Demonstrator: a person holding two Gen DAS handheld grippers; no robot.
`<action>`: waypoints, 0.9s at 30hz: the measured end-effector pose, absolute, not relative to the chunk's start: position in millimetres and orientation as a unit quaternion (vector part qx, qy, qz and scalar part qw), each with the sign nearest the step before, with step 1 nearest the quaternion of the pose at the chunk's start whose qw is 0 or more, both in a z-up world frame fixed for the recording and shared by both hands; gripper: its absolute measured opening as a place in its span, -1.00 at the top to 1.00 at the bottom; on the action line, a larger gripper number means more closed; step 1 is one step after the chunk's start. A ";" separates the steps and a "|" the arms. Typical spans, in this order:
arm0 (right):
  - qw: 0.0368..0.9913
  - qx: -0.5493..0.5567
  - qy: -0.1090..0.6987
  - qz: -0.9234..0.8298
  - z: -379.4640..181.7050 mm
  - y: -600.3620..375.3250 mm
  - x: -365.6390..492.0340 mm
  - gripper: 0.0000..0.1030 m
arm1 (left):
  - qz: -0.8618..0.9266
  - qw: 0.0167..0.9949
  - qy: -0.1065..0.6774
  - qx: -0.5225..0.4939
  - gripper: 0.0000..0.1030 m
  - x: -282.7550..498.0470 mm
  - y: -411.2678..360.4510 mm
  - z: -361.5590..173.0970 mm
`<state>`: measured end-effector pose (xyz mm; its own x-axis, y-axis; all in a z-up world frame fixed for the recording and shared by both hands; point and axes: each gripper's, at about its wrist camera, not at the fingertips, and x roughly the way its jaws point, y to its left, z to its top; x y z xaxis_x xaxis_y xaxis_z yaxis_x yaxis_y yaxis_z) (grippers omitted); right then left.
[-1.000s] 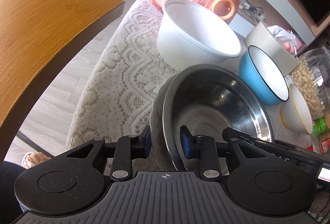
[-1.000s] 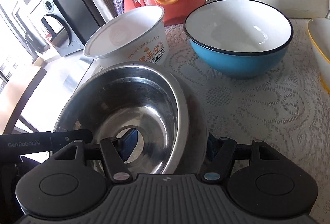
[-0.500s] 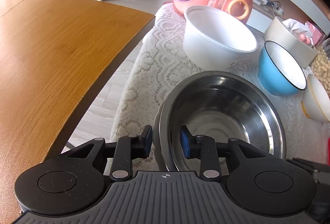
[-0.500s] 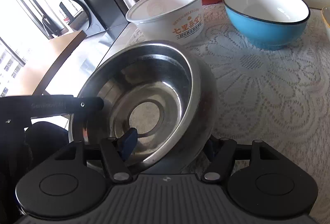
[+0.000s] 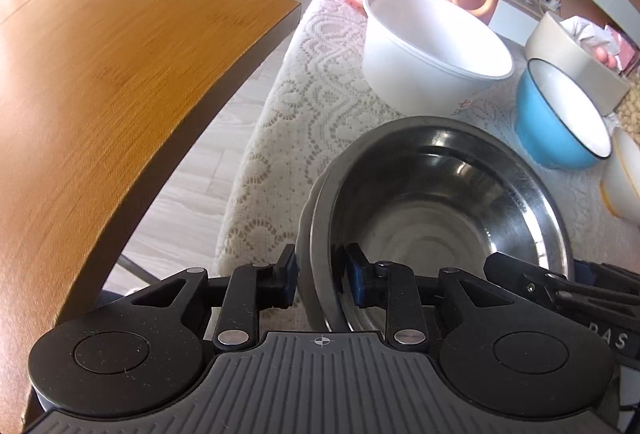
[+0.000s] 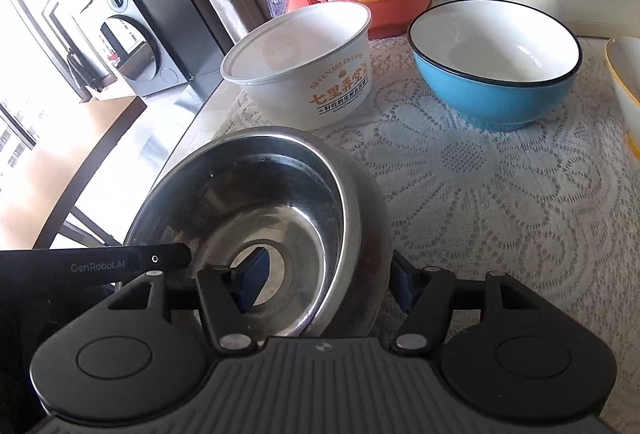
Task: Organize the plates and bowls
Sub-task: 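Carry the steel bowl toward the white printed bowl and release it, then grasp the rim of the yellow-rimmed cream bowl with the left gripper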
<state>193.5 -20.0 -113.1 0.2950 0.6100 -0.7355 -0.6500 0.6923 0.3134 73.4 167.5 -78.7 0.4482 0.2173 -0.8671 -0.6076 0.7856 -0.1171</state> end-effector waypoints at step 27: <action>0.892 -0.020 0.334 0.303 -76.2 -154.3 219.6 -0.61 | 0.106 0.894 0.383 -0.205 0.41 149.4 97.1 -12.3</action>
